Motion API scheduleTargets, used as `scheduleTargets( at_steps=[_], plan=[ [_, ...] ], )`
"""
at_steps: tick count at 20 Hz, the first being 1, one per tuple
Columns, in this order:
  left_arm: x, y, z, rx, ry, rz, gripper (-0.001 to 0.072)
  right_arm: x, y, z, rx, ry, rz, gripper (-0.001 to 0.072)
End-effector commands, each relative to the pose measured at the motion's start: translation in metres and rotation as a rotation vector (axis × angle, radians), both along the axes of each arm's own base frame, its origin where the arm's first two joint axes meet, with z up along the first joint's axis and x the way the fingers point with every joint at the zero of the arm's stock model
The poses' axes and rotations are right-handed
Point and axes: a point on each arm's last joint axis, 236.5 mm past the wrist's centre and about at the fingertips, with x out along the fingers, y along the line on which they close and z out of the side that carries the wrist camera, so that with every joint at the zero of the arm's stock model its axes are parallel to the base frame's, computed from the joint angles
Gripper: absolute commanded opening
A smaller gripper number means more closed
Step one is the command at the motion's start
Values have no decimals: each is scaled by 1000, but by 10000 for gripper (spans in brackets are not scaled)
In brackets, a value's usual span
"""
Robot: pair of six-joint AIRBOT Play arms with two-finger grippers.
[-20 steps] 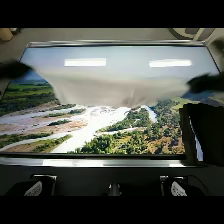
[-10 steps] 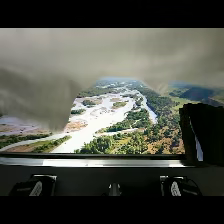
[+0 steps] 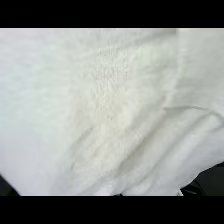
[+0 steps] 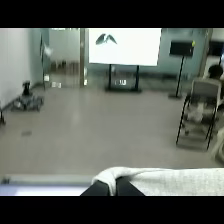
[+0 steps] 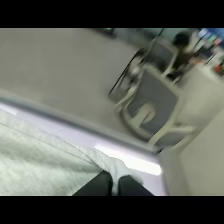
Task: Fold the shirts.
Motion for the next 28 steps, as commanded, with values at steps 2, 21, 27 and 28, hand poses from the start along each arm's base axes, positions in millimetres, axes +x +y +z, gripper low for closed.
scheduleTargets(
  at_steps=[2, 21, 27, 28],
  plan=[
    [95, 18, -198, 38, 627, -16, 26, 81, 0, -210, 107, 795, 131, 23],
    [209, 8, -505, -84, 1245, -162, 27, 240, 56, -456, 63, 1060, 171, 25],
    [137, -11, -567, -180, 1540, -152, 27, 168, 66, -538, 166, 1419, 140, 25],
    [132, -16, -570, -200, 1556, -162, 55, 171, 66, -540, 181, 1409, 121, 47]
  ],
)
